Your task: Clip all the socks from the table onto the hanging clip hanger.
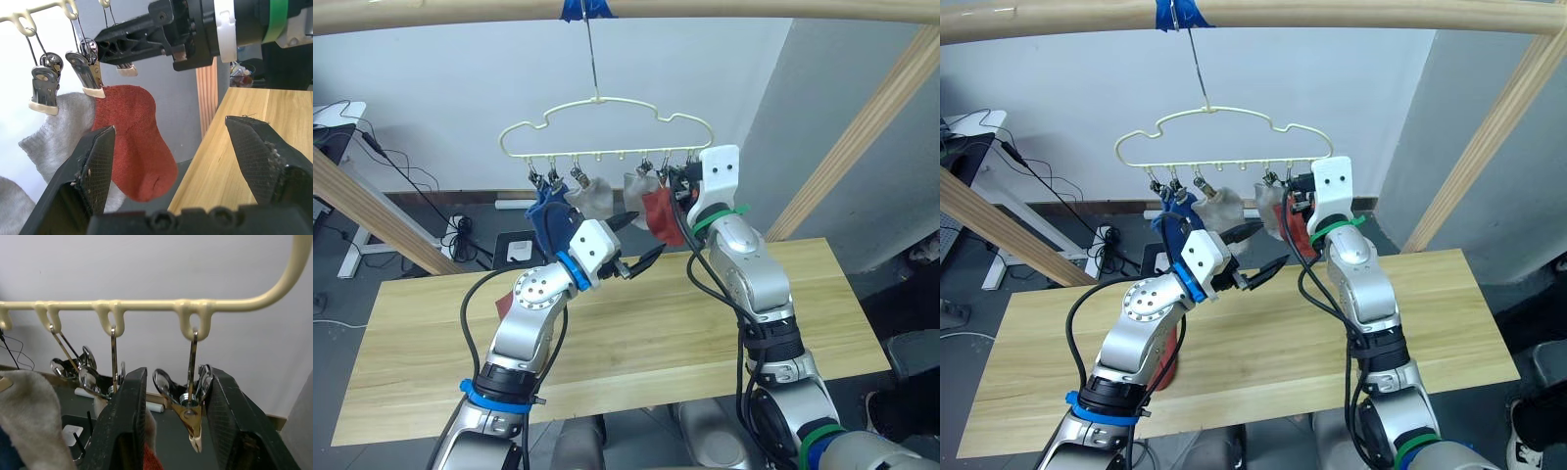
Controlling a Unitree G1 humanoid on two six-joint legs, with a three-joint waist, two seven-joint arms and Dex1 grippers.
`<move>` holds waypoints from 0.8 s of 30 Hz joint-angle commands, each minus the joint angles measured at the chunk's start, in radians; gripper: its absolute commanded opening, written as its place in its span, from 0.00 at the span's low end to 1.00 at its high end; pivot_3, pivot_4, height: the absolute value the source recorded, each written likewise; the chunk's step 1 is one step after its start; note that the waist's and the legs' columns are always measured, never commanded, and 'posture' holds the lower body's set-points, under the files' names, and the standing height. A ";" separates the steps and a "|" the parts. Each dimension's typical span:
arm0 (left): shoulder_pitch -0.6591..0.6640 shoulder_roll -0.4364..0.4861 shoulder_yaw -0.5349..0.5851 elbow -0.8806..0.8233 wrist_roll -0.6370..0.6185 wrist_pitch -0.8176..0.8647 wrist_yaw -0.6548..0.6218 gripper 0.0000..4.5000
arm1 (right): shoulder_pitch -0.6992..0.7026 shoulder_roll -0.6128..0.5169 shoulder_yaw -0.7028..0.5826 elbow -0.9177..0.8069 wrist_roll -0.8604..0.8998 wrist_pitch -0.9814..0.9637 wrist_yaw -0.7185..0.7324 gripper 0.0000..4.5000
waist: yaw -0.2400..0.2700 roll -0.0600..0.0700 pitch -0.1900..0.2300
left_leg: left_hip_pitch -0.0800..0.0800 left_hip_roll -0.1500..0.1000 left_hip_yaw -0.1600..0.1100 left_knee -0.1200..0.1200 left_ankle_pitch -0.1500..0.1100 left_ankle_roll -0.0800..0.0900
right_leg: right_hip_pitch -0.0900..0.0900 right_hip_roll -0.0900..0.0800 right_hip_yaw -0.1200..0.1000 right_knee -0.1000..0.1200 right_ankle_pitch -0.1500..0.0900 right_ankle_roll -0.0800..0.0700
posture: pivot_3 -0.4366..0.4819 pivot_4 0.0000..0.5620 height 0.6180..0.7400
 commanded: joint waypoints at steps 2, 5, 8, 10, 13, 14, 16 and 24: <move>0.004 -0.001 -0.006 -0.027 0.001 -0.018 0.000 0.88 | -0.021 0.003 0.001 -0.016 -0.011 -0.036 -0.008 0.38 | 0.000 0.000 0.000 | 0.000 0.000 0.000 0.000 0.000 0.000 | 0.000 0.000 0.000 0.000 0.000 0.000 | 0.27 0.36 1.00; 0.004 -0.001 -0.005 -0.026 0.001 -0.018 0.000 0.88 | -0.021 0.004 0.000 -0.014 -0.012 -0.038 -0.009 0.38 | 0.000 0.000 0.000 | 0.000 0.000 0.000 0.000 0.000 0.000 | 0.000 0.000 0.000 0.000 0.000 0.000 | 0.27 0.36 1.00; 0.005 -0.001 -0.006 -0.026 0.001 -0.018 -0.001 0.88 | -0.021 0.006 -0.001 -0.014 -0.011 -0.035 -0.009 0.38 | 0.000 0.000 0.000 | 0.000 0.000 0.000 0.000 0.000 0.000 | 0.000 0.000 0.000 0.000 0.000 0.000 | 0.27 0.36 1.00; 0.006 0.000 -0.006 -0.026 0.001 -0.018 -0.001 0.88 | -0.021 0.007 -0.002 -0.014 -0.010 -0.035 -0.009 0.38 | 0.000 0.000 0.000 | 0.000 0.000 0.000 0.000 0.000 0.000 | 0.000 0.000 0.000 0.000 0.000 0.000 | 0.27 0.36 1.00; 0.007 0.001 -0.006 -0.026 0.001 -0.018 -0.002 0.88 | -0.020 0.010 -0.005 -0.013 -0.007 -0.036 -0.011 0.25 | 0.000 0.000 0.000 | 0.000 0.000 0.000 0.000 0.000 0.000 | 0.000 0.000 0.000 0.000 0.000 0.000 | 0.27 0.36 1.00; 0.008 0.002 -0.005 -0.026 0.001 -0.018 -0.002 0.88 | -0.020 0.010 -0.005 -0.013 -0.007 -0.037 -0.011 0.19 | 0.000 0.000 0.000 | 0.000 0.000 0.000 0.000 0.000 0.000 | 0.000 0.000 0.000 0.000 0.000 0.000 | 0.27 0.36 1.00; 0.016 0.004 -0.004 -0.028 0.003 -0.018 -0.001 0.88 | -0.020 0.010 -0.006 -0.013 -0.007 -0.037 -0.010 0.08 | 0.000 0.000 0.000 | 0.000 0.000 0.000 0.000 0.000 0.000 | 0.000 0.000 0.000 0.000 0.000 0.000 | 0.27 0.36 1.00; 0.119 0.041 0.040 -0.050 0.018 -0.025 0.037 0.88 | -0.019 0.005 -0.007 -0.017 -0.004 -0.036 -0.003 0.00 | 0.000 0.000 0.000 | 0.000 0.000 0.000 0.000 0.000 0.000 | 0.000 0.000 0.000 0.000 0.000 0.000 | 0.27 0.36 1.00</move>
